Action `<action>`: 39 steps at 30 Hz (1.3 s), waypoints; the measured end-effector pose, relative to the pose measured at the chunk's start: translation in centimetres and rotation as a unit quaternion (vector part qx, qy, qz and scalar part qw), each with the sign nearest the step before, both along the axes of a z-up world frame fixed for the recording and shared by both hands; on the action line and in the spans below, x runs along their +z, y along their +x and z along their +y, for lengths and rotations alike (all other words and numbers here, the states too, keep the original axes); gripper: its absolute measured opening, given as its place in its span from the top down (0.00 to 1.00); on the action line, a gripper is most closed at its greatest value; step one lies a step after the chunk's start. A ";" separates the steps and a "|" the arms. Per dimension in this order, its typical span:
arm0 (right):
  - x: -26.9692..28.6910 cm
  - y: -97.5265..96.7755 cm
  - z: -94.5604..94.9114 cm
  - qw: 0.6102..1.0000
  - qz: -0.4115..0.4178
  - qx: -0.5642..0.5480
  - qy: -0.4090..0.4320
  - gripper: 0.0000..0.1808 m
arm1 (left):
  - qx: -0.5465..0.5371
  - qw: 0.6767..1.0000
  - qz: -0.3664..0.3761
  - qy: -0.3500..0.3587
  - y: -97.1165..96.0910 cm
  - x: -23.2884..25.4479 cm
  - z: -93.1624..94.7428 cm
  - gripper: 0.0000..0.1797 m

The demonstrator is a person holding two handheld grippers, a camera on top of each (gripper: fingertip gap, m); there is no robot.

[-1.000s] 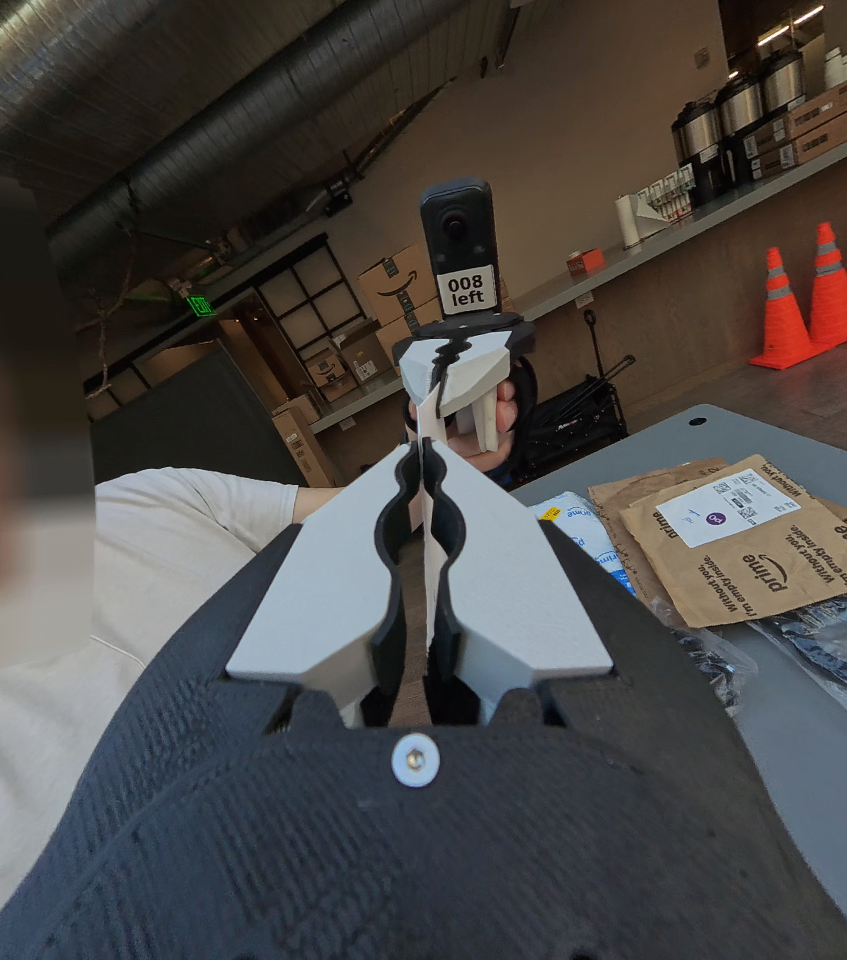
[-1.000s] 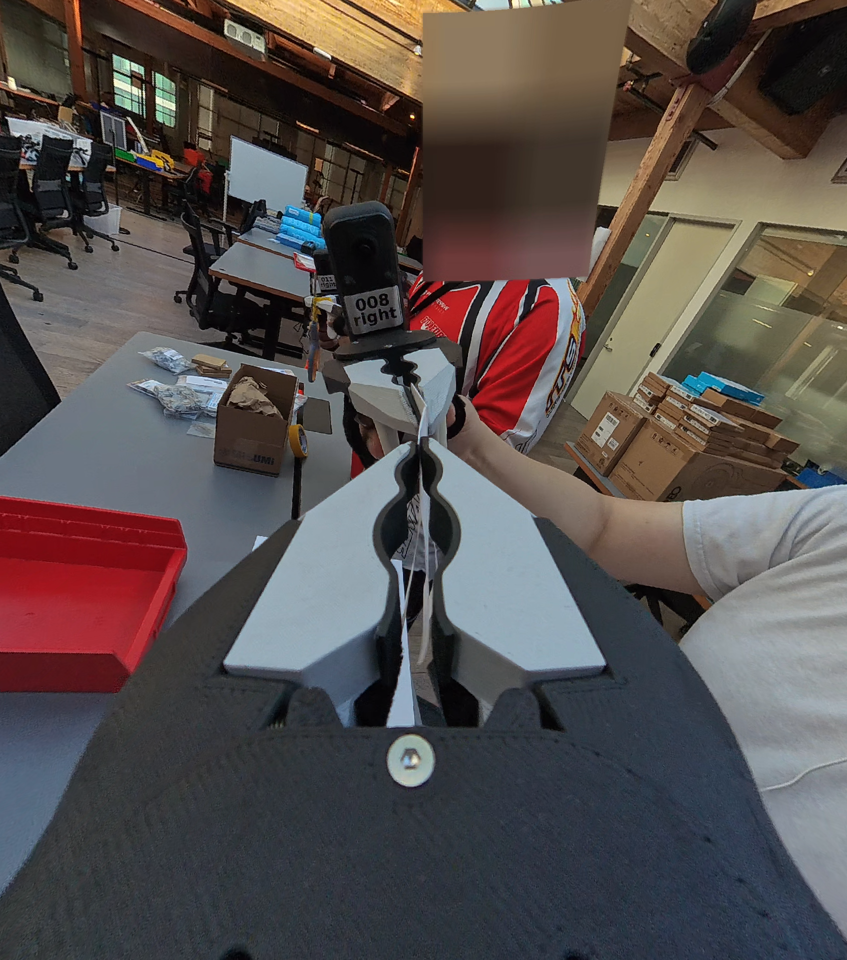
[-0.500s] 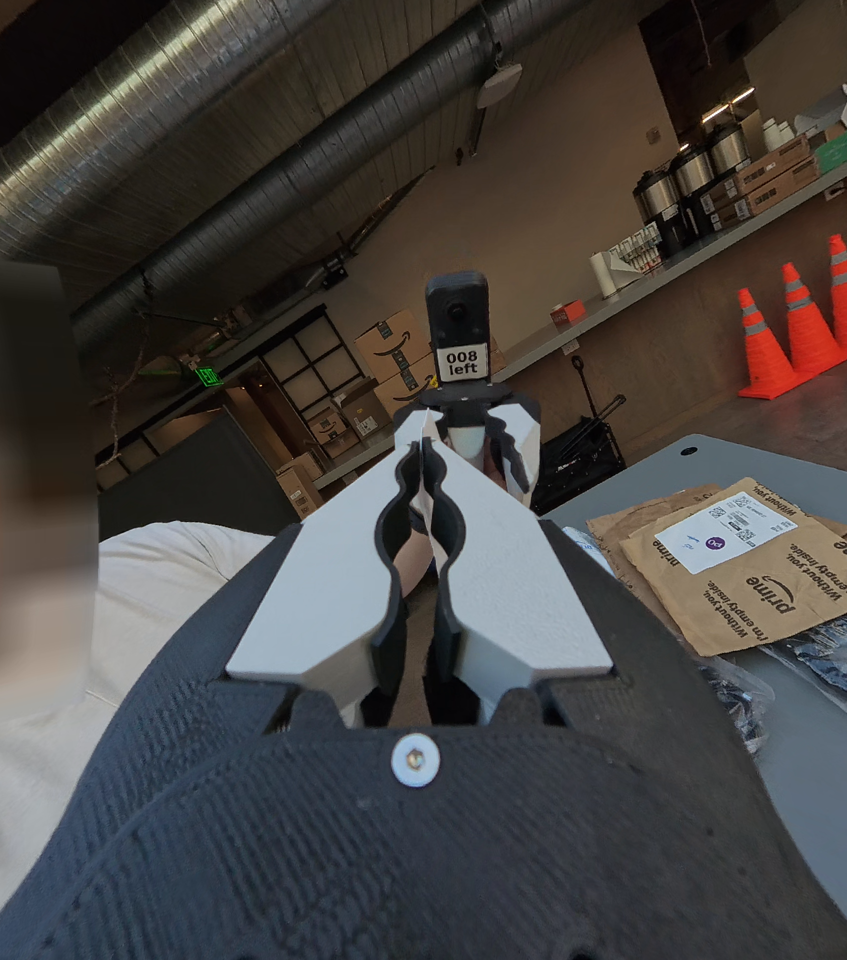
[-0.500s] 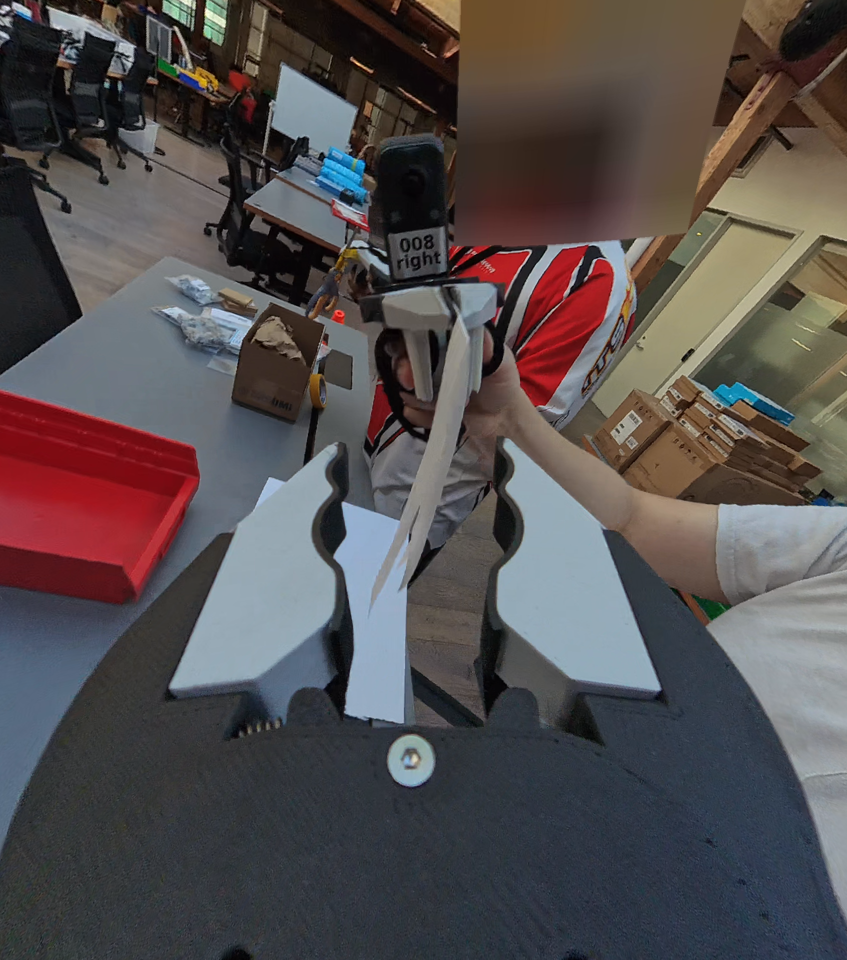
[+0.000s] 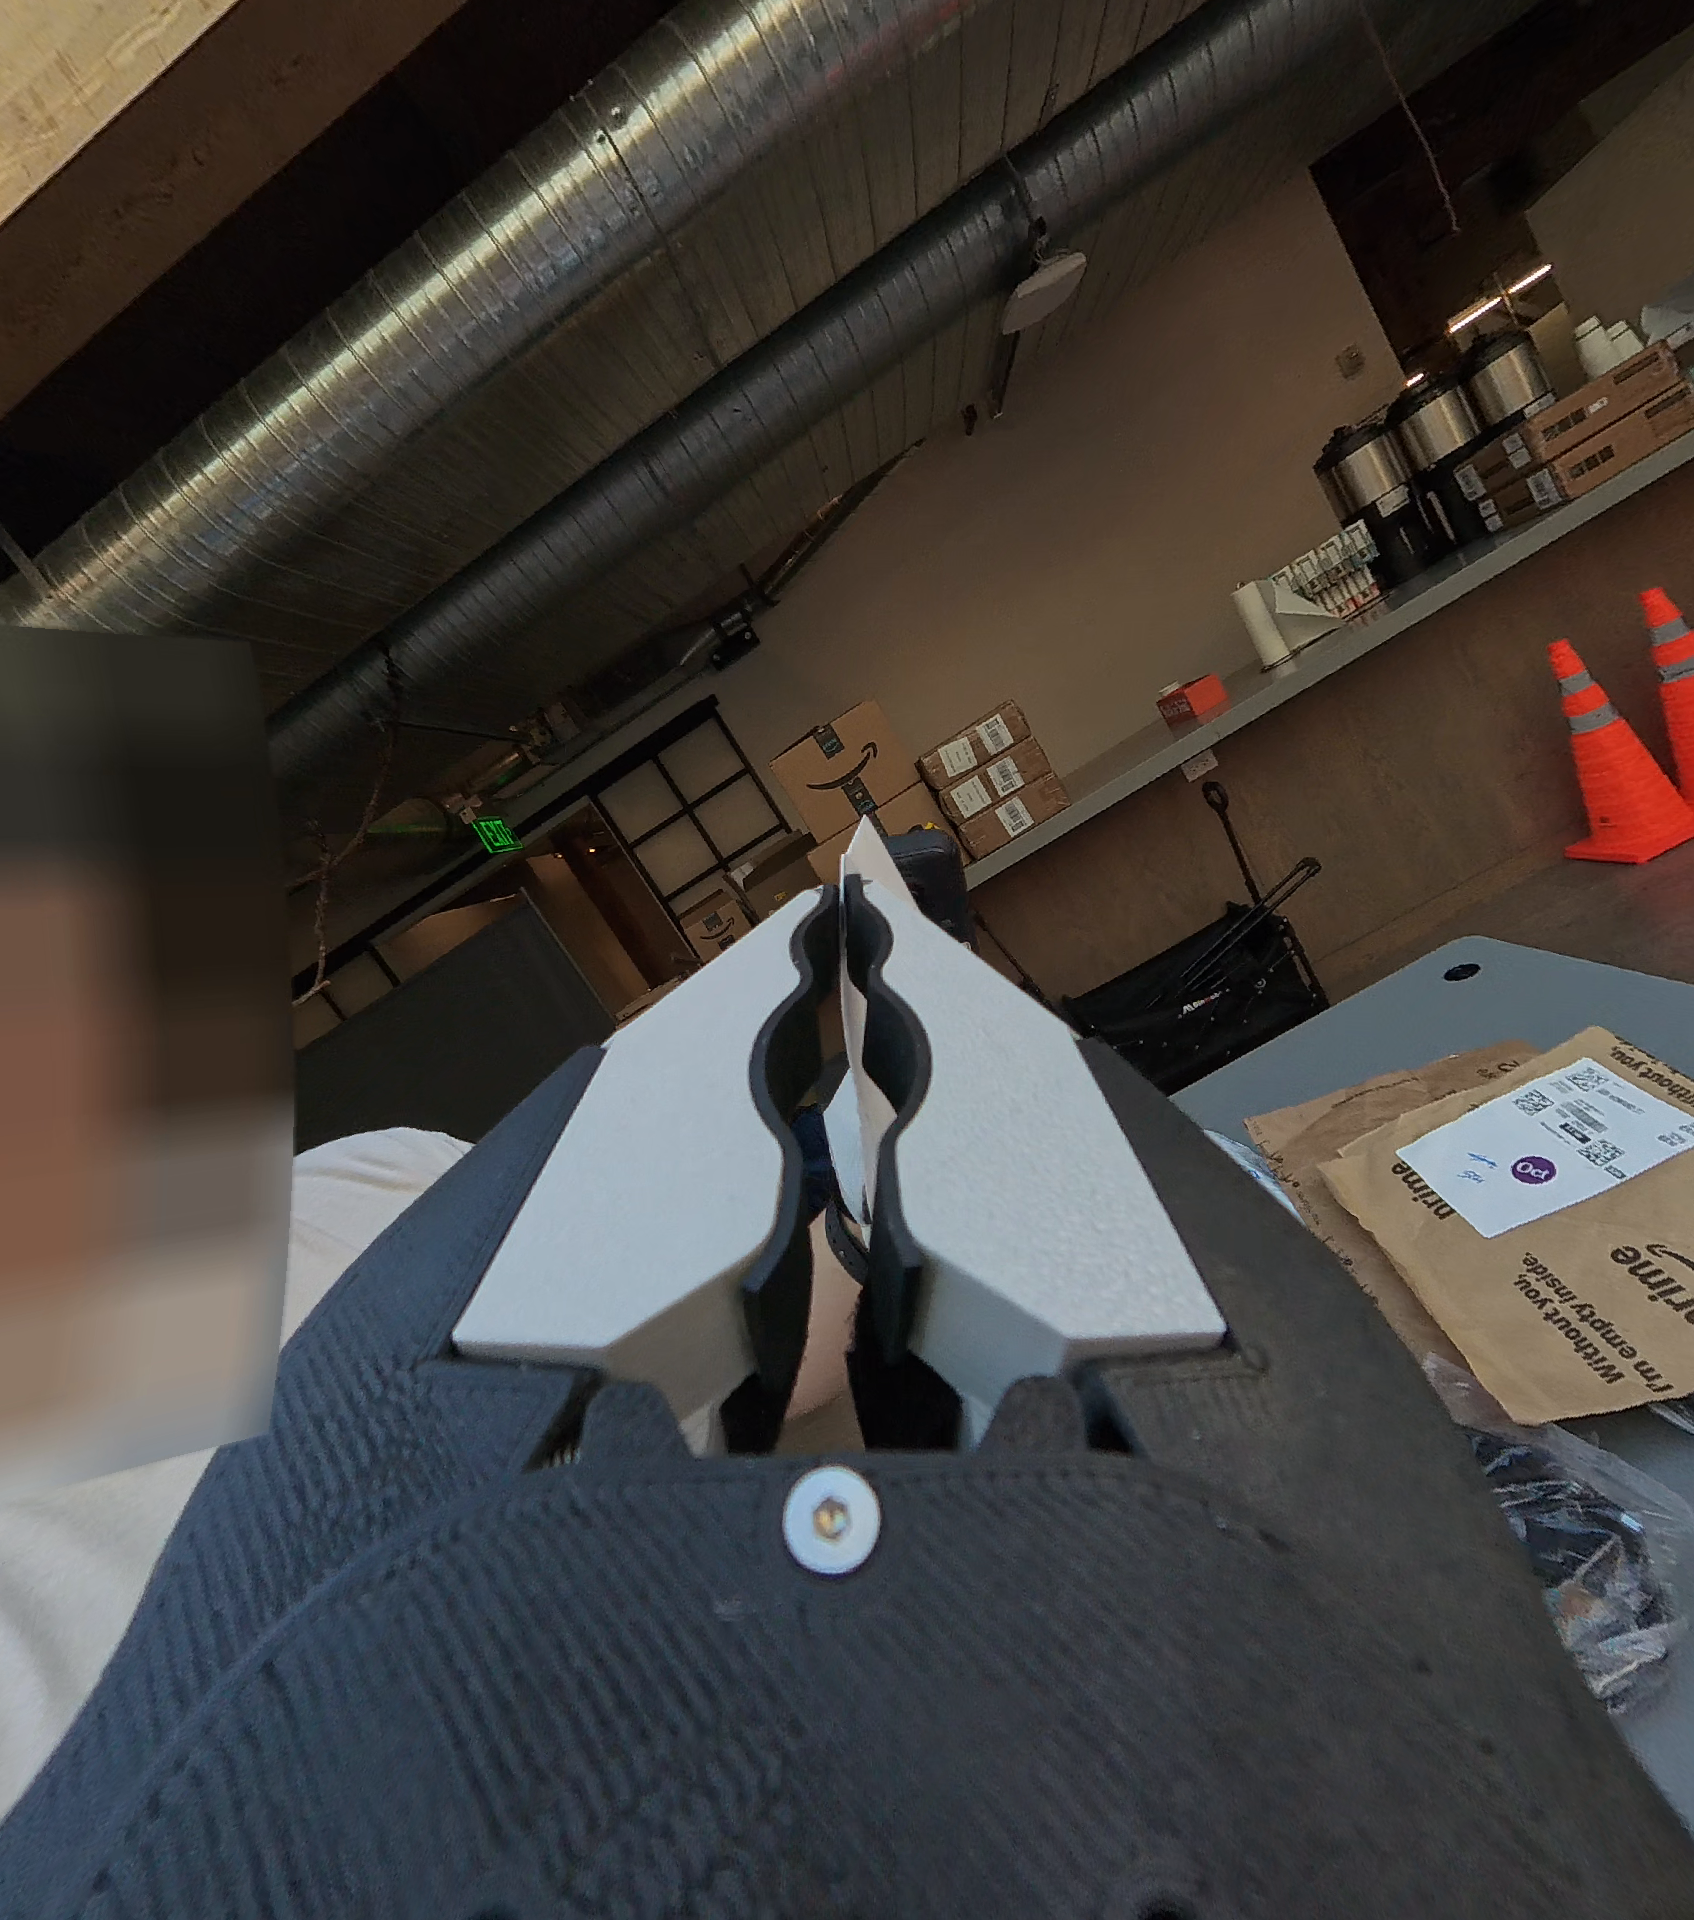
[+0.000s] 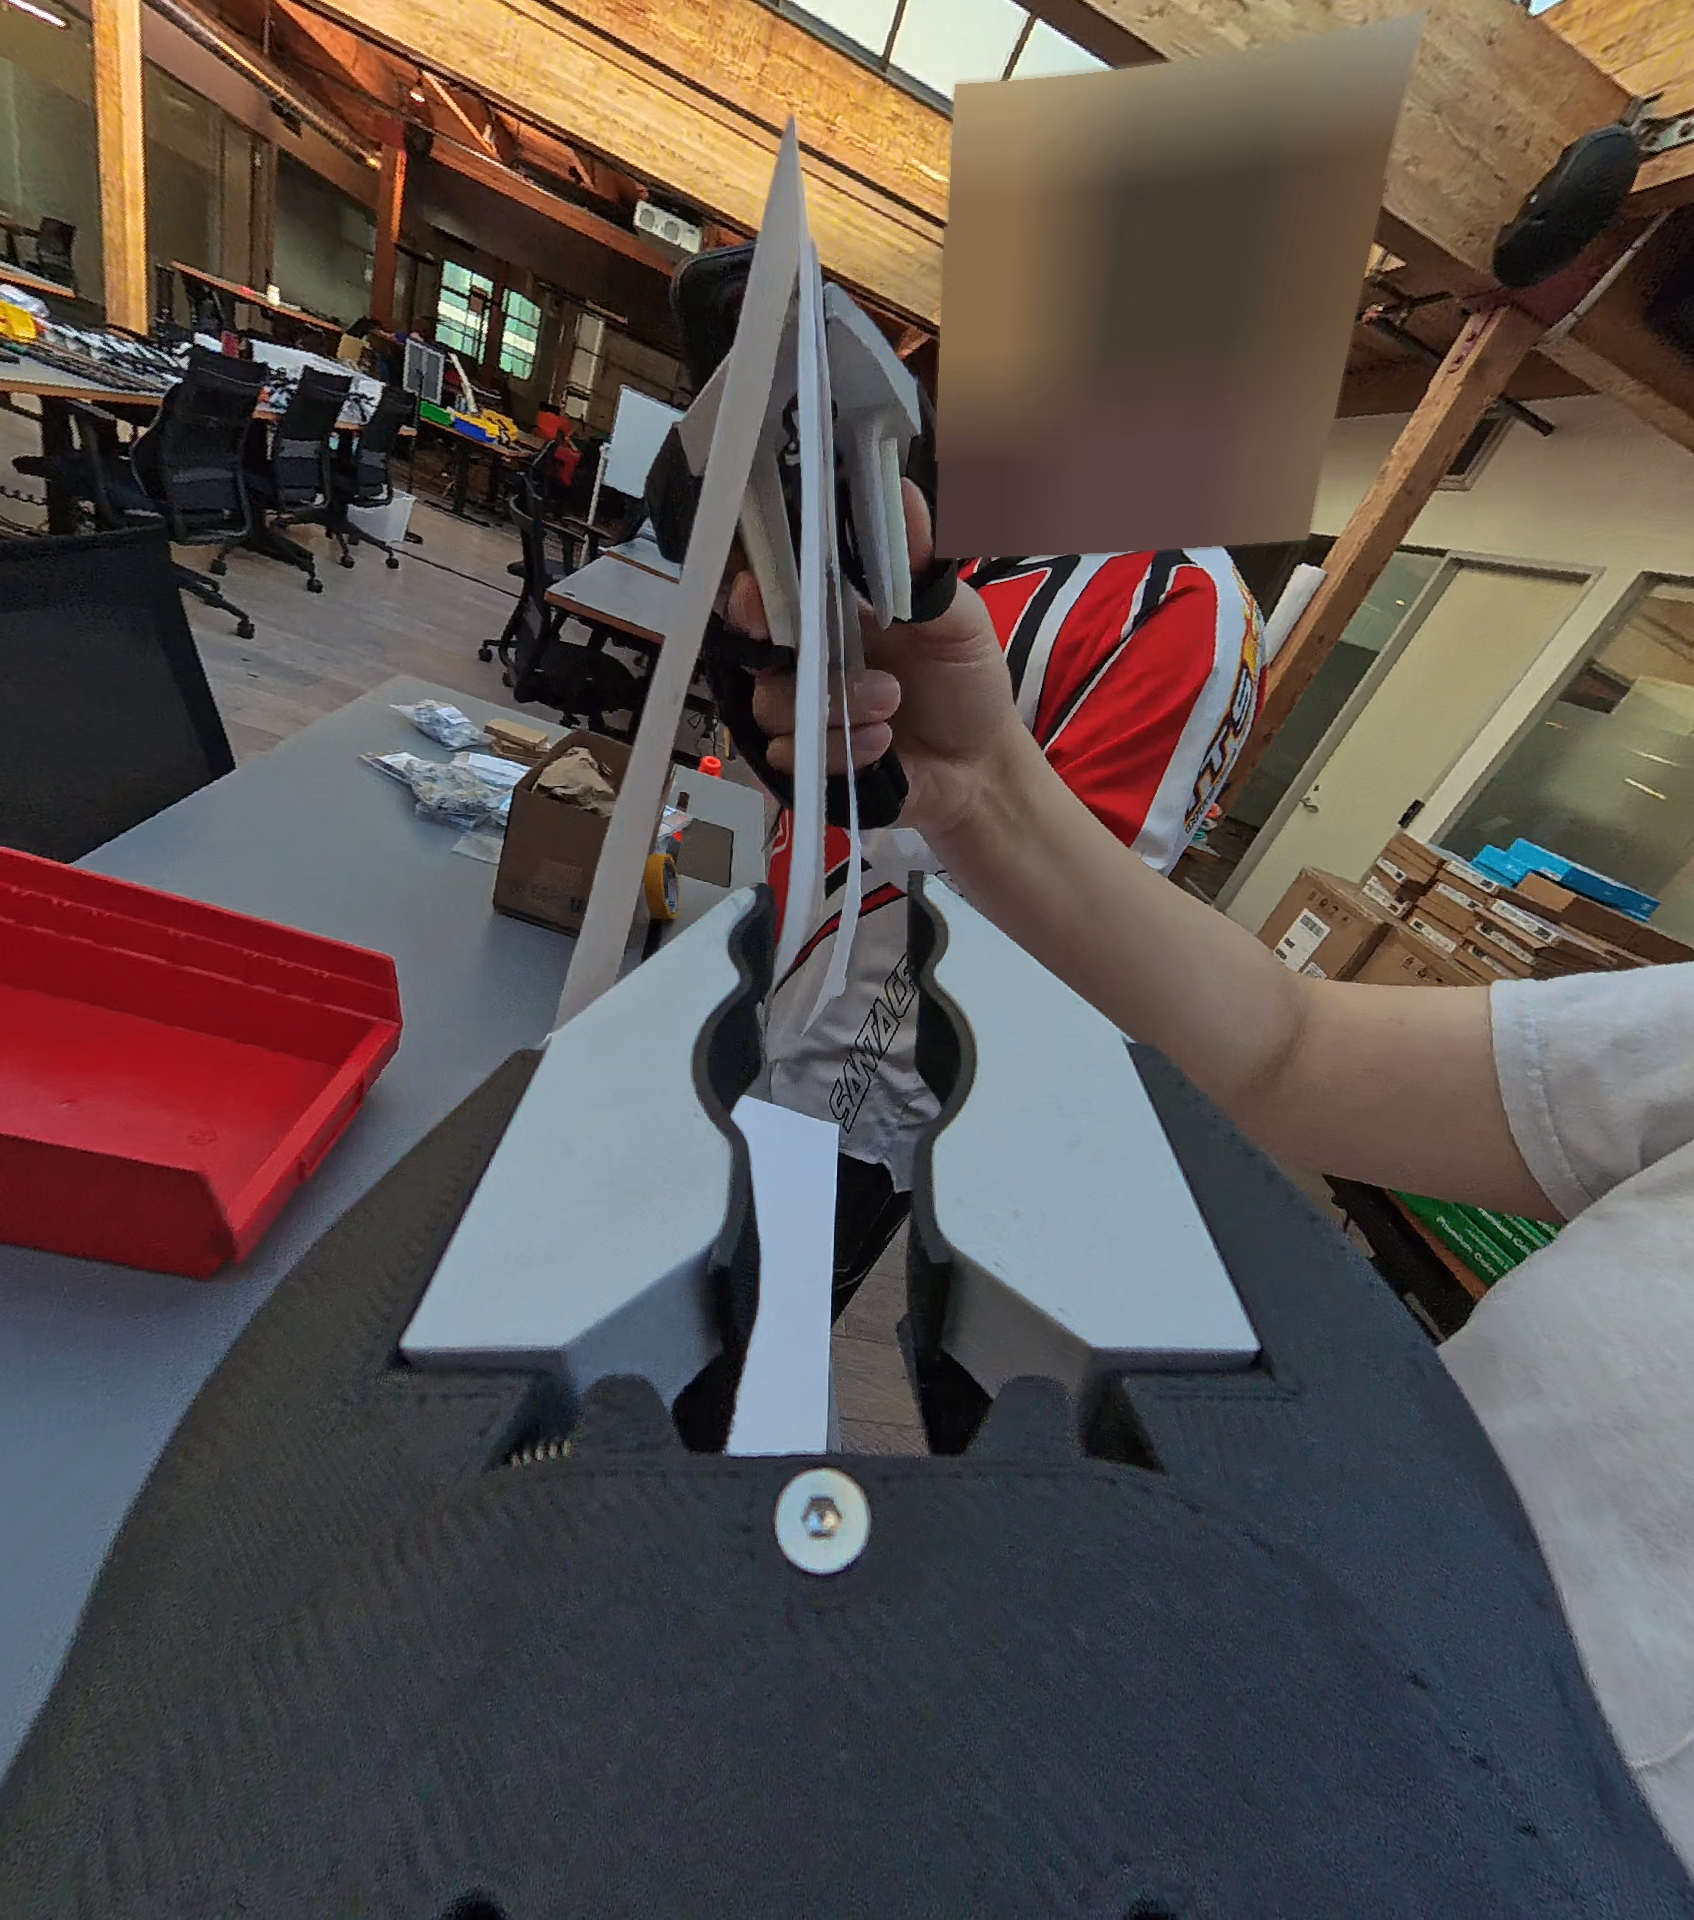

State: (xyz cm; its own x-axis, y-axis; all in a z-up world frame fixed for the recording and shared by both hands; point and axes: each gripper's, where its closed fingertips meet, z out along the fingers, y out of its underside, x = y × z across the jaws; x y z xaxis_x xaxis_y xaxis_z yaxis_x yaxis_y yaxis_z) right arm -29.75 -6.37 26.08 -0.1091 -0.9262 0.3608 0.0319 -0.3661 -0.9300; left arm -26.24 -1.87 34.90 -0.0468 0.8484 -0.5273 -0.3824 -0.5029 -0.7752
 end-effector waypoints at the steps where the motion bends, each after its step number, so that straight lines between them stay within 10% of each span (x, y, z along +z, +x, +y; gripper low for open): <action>1: 0.2 0.4 0.2 1.000 -0.004 -0.004 0.000 0.90 | 0.002 1.000 -0.003 0.000 -0.3 0.0 0.0 1.00; 6: 0.8 1.8 0.9 0.999 0.021 -0.021 0.044 1.00 | 0.014 1.000 0.003 0.004 -1.1 0.2 -0.9 1.00; 9: 1.4 1.6 0.5 0.994 0.036 -0.022 0.102 1.00 | -0.027 0.999 0.002 0.045 -0.2 -0.1 -2.4 0.78; 18: 4.4 0.2 -5.5 0.975 0.040 -0.142 0.165 1.00 | -0.125 0.987 -0.013 0.100 0.0 -10.5 -8.3 0.96; 30: 1.3 -1.8 -16.1 0.973 0.074 -0.204 0.079 1.00 | -0.109 0.988 0.020 0.111 -5.4 -5.9 -18.4 0.88; 39: -4.6 -3.3 -30.3 0.950 0.136 -0.188 0.211 1.00 | -0.094 0.993 0.023 0.064 -6.0 -5.5 -31.6 0.90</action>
